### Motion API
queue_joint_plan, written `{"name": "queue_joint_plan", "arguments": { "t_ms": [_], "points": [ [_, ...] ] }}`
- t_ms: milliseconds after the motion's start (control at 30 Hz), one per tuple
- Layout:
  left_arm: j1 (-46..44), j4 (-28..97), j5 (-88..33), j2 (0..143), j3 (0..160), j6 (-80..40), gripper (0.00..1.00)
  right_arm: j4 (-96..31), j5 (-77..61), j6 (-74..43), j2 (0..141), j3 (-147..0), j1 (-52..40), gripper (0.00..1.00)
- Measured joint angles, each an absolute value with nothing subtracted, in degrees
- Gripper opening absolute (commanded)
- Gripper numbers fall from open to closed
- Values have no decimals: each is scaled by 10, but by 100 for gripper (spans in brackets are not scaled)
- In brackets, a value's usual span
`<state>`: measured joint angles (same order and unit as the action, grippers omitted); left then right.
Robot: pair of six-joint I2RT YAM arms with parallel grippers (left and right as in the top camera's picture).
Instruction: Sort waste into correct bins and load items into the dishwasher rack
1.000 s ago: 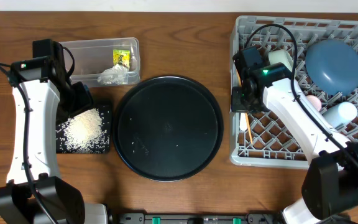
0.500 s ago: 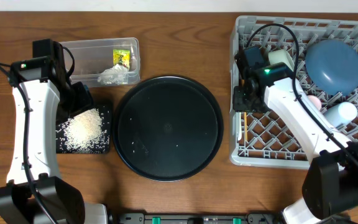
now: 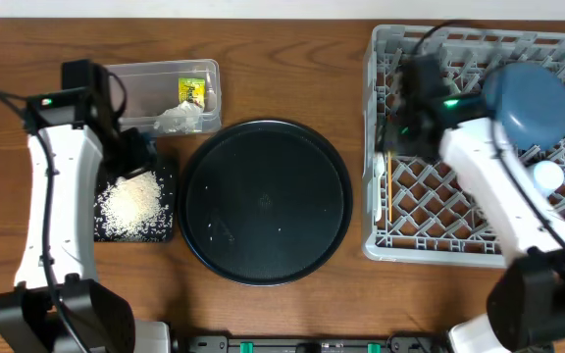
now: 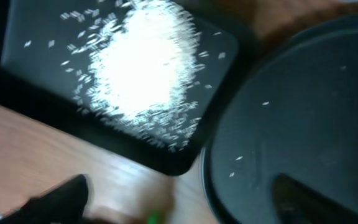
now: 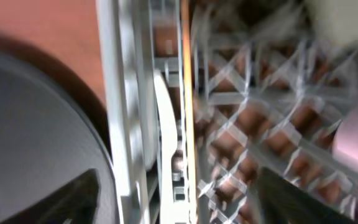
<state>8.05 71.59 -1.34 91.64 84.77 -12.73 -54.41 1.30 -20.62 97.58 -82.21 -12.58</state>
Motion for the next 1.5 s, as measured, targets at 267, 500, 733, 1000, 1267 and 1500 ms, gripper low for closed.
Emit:
{"name": "queue_joint_plan", "arguments": {
  "t_ms": [267, 500, 733, 1000, 1267, 1500],
  "points": [
    [4, 754, -17, 916, 848, -100, 98, -607, -76, -152, 954, -862, 26, 99],
    [13, 812, -13, 910, 836, -100, 98, -687, -86, -128, 947, -855, 79, 99],
    [14, 705, -12, 759, 685, -101, 98, -571, -79, -123, 804, -715, 80, 99],
    [14, 562, -11, 428, 545, -103, 98, -375, -50, -121, 456, -470, 57, 99],
    [14, 533, -11, 279, 526, -103, 98, -471, -38, -121, 291, -383, 57, 99],
    [14, 533, -11, 257, 526, -103, 98, -612, -35, -120, 273, -381, 57, 99]
  ]
}}
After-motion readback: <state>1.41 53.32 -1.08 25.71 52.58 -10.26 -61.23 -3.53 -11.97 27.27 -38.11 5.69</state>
